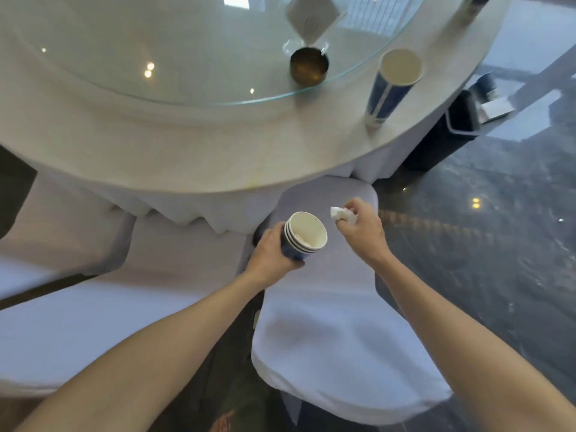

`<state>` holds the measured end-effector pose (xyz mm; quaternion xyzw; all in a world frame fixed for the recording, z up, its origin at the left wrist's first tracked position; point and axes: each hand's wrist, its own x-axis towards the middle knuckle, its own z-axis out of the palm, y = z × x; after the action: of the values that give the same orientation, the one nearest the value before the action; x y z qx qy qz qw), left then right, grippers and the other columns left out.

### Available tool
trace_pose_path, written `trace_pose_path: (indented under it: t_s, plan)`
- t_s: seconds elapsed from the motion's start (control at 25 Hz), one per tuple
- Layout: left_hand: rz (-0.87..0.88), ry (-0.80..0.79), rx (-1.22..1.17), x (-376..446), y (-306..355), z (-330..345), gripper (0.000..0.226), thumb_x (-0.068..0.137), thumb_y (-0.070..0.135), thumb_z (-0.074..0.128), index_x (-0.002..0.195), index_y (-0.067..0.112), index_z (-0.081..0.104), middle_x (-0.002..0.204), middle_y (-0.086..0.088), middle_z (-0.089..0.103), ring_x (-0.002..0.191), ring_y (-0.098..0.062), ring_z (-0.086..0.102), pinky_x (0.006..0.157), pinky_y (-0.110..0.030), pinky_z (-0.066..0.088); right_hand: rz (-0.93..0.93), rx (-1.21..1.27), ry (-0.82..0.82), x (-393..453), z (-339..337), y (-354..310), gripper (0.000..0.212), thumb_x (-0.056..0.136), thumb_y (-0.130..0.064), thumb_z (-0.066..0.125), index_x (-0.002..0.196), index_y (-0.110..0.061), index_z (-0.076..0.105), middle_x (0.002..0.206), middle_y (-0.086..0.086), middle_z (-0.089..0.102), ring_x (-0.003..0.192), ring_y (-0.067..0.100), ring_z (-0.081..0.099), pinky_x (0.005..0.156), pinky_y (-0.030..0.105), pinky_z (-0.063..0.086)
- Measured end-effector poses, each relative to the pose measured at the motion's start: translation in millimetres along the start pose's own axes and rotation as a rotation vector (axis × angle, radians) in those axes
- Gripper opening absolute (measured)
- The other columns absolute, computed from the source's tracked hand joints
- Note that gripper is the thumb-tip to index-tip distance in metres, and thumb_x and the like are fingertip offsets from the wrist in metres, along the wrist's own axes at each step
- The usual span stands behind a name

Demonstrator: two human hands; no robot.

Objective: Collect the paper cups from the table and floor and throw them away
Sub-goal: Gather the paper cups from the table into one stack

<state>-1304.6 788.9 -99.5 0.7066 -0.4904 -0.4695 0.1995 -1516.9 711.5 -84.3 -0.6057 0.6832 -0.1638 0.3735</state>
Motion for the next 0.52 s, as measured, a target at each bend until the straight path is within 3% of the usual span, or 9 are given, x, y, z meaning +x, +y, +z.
trace_pose_path:
  t_s: [0.16,0.28,0.4,0.52]
  plan:
    - [0.101,-0.009,-0.011,-26.7,59.6,16.8,0.08,0.065,0.02,0.093,0.135,0.023,0.053,0.128,-0.005,0.059,0.118,-0.024,0.061,0.099,-0.042,0.052,-0.2,0.036,0.023,-39.5,-65.1,-36.6,0.017,0.088,-0.021,0.072,0.103,-0.014,0.069,0.103,0.007,0.06,0.089,0.021,0.058,0.078,0.035,0.049]
    - [0.149,0.026,-0.026,-50.6,95.4,38.3,0.078,0.067,0.02,0.093,0.135,0.023,0.054,0.127,-0.004,0.059,0.116,-0.024,0.062,0.099,-0.047,0.053,-0.257,-0.102,-0.084,-63.7,-97.1,-29.0,0.029,0.09,-0.022,0.07,0.116,-0.009,0.069,0.11,0.008,0.061,0.097,0.024,0.061,0.089,0.041,0.052]
    - [0.159,0.067,-0.015,-70.6,122.6,67.7,0.076,0.068,0.018,0.092,0.135,0.022,0.055,0.128,-0.004,0.062,0.116,-0.025,0.064,0.098,-0.05,0.055,-0.298,-0.066,-0.118,-82.5,-132.1,-9.6,0.043,0.09,-0.03,0.072,0.129,-0.014,0.064,0.115,0.003,0.065,0.098,0.018,0.063,0.091,0.037,0.054]
    - [0.126,0.163,-0.028,-96.0,150.1,108.5,0.075,0.068,0.022,0.093,0.133,0.024,0.055,0.126,-0.003,0.065,0.113,-0.024,0.065,0.092,-0.046,0.057,-0.445,-0.116,-0.178,-98.4,-175.0,21.4,0.029,0.099,-0.033,0.062,0.119,-0.015,0.073,0.118,0.002,0.067,0.102,0.019,0.064,0.095,0.04,0.053]
